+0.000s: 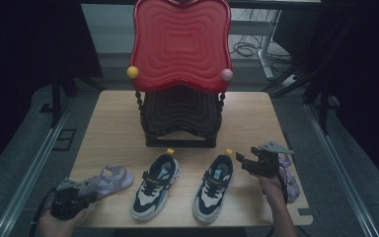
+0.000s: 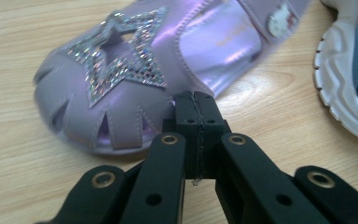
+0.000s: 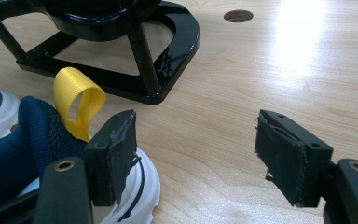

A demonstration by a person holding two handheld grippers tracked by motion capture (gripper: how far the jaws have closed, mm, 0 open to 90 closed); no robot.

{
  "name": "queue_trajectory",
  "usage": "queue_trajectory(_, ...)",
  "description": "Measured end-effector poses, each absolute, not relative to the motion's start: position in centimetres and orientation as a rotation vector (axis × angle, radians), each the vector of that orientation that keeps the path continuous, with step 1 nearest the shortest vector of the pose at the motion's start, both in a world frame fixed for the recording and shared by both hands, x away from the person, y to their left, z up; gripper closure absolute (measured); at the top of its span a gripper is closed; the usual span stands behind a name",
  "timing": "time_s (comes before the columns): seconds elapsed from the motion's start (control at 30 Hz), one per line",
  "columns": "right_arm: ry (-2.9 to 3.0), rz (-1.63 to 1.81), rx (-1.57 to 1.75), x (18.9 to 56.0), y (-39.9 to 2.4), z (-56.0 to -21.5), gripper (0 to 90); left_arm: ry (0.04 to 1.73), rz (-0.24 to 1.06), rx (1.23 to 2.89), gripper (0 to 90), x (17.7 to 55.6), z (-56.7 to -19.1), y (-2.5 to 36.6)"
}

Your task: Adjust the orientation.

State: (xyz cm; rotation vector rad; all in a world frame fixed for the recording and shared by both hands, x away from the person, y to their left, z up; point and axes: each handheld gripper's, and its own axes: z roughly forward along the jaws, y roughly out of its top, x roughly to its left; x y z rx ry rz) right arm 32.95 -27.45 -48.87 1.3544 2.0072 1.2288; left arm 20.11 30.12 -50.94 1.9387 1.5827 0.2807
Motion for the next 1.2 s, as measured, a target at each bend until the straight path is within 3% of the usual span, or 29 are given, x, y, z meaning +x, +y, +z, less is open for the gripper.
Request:
queue_trajectory(0.5,1.997,1.243,1.355,33.0,-27.9,-48.9,29.6,1.699,0.309,1.817,88.3,19.7,-51.6,33.4)
queue_trajectory(0.83,1.989,1.25,1.358,33.0,-28.1,-48.9,30.4,1.682,0.308,1.716,90.0,19.4,-51.5,34.8)
queue_trajectory(1.2,1.971,1.252,1.369,33.0,-28.5,-48.8,30.6,1.689,0.296,1.721,90.0,20.7,-52.0,34.2)
